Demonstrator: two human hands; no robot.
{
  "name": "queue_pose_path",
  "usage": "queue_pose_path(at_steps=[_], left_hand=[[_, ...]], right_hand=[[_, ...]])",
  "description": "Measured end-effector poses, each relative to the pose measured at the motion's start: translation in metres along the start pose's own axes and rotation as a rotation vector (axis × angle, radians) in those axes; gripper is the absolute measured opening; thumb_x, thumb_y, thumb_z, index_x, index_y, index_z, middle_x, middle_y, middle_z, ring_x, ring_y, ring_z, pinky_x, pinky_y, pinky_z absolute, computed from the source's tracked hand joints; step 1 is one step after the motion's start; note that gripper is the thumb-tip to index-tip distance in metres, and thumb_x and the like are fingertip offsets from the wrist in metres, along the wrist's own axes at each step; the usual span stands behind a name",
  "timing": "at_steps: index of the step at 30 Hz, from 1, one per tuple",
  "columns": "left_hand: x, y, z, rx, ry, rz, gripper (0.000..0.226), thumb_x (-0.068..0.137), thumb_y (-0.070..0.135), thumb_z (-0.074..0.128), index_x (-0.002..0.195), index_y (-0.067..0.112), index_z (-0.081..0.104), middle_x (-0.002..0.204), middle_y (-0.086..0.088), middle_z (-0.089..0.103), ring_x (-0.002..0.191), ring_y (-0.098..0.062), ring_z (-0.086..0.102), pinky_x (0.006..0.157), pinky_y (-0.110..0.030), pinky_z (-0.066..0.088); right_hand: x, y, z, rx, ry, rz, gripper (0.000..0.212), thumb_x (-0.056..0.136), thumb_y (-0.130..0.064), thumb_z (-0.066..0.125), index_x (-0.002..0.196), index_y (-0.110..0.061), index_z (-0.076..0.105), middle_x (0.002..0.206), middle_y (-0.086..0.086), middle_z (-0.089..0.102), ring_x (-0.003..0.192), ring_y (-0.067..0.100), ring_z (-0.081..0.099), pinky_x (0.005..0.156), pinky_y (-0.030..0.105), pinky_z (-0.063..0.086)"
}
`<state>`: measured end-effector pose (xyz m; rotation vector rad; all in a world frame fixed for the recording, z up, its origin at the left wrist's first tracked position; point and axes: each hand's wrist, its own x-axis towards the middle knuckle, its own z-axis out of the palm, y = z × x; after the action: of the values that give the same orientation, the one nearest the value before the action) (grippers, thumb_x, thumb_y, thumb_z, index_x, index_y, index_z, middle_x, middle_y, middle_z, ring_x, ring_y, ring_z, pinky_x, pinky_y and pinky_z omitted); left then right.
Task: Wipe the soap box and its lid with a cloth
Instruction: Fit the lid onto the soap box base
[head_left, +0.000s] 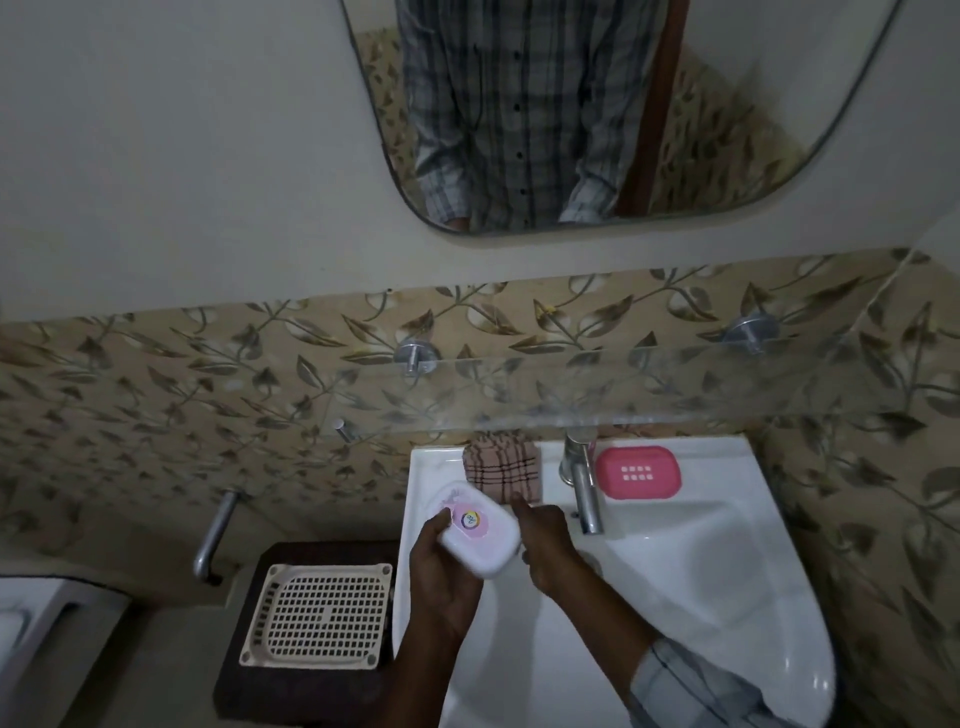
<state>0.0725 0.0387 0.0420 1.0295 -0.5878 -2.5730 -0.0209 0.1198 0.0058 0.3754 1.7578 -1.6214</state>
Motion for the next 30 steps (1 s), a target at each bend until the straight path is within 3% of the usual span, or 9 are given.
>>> queue_pose_path(at_steps=[4,7,14,18,21,24,26,28,30], left_hand=[[-0.006,-0.015,0.004,0.039,-0.056,-0.049,0.051,0.099,0.023,0.046,0.140,-0.007,0.048,0.137,-0.032,0.054,0.125,-0.041,0.054,0.114,-0.055,0.036],[-0.011,-0.036,0.012,0.176,-0.109,-0.050,0.052,0.099,0.022,0.053,0.144,-0.003,0.046,0.140,-0.032,0.054,0.132,-0.044,0.051,0.116,-0.056,0.034],[-0.021,-0.071,0.041,0.512,0.026,0.133,0.054,0.090,0.017,0.072,0.138,0.013,0.050,0.125,-0.018,0.068,0.112,-0.033,0.068,0.098,-0.050,0.054],[-0.031,-0.077,0.053,0.522,-0.101,0.141,0.034,0.093,0.022,0.065,0.127,0.015,0.065,0.114,-0.013,0.076,0.108,-0.029,0.072,0.093,-0.045,0.057],[-0.028,-0.079,0.051,0.474,-0.098,0.108,0.044,0.087,0.023,0.069,0.128,0.011,0.064,0.116,-0.017,0.074,0.109,-0.034,0.071,0.092,-0.046,0.056],[-0.020,-0.077,0.044,0.439,-0.042,0.111,0.048,0.078,0.018,0.074,0.124,0.008,0.066,0.109,-0.022,0.075,0.100,-0.038,0.073,0.074,-0.044,0.062],[-0.014,-0.072,0.036,0.425,-0.014,0.090,0.044,0.076,0.019,0.074,0.119,0.011,0.068,0.105,-0.020,0.077,0.091,-0.034,0.076,0.063,-0.039,0.062],[-0.010,-0.067,0.031,0.394,-0.007,0.052,0.038,0.080,0.017,0.070,0.118,0.010,0.068,0.102,-0.017,0.078,0.086,-0.028,0.077,0.060,-0.035,0.060],[-0.007,-0.065,0.026,0.367,-0.015,0.024,0.033,0.088,0.012,0.063,0.120,0.006,0.067,0.106,-0.018,0.077,0.088,-0.028,0.076,0.065,-0.037,0.062]], right_hand=[[-0.038,-0.003,-0.035,-0.454,-0.199,-0.527,0.056,0.076,-0.063,0.065,0.121,-0.030,0.060,0.111,-0.016,0.063,0.099,-0.003,0.058,0.078,0.009,0.045],[-0.048,-0.001,-0.058,-0.781,-0.251,-0.624,0.100,0.063,-0.055,0.079,0.147,-0.032,0.031,0.130,-0.012,0.047,0.121,0.004,0.046,0.099,0.023,0.045],[-0.051,-0.005,-0.088,-0.739,0.134,-0.783,0.091,0.076,-0.048,0.071,0.151,-0.023,0.025,0.138,-0.006,0.043,0.124,0.012,0.041,0.093,0.022,0.045],[-0.054,-0.003,-0.095,-0.591,0.076,-0.700,0.087,0.074,-0.044,0.075,0.148,-0.030,0.031,0.133,-0.009,0.048,0.123,0.008,0.048,0.098,0.029,0.049],[-0.054,0.002,-0.102,-0.550,-0.030,-0.665,0.093,0.067,-0.040,0.080,0.147,-0.038,0.033,0.130,-0.014,0.052,0.121,0.004,0.052,0.096,0.027,0.051],[-0.049,-0.001,-0.114,-0.506,-0.217,-0.645,0.096,0.059,-0.045,0.087,0.141,-0.046,0.036,0.129,-0.025,0.055,0.116,-0.006,0.054,0.092,0.018,0.051],[-0.032,-0.005,-0.129,-0.415,-0.080,-0.658,0.065,0.069,-0.039,0.085,0.127,-0.039,0.056,0.118,-0.024,0.064,0.110,-0.003,0.060,0.088,0.013,0.048],[-0.003,-0.012,-0.150,-0.390,0.266,-0.645,0.030,0.084,-0.018,0.077,0.113,-0.016,0.069,0.108,0.002,0.072,0.104,0.024,0.068,0.085,0.028,0.051],[0.030,-0.019,-0.171,-0.627,0.485,-0.557,0.028,0.092,-0.008,0.066,0.118,0.001,0.065,0.114,0.022,0.067,0.111,0.037,0.061,0.094,0.039,0.047]])
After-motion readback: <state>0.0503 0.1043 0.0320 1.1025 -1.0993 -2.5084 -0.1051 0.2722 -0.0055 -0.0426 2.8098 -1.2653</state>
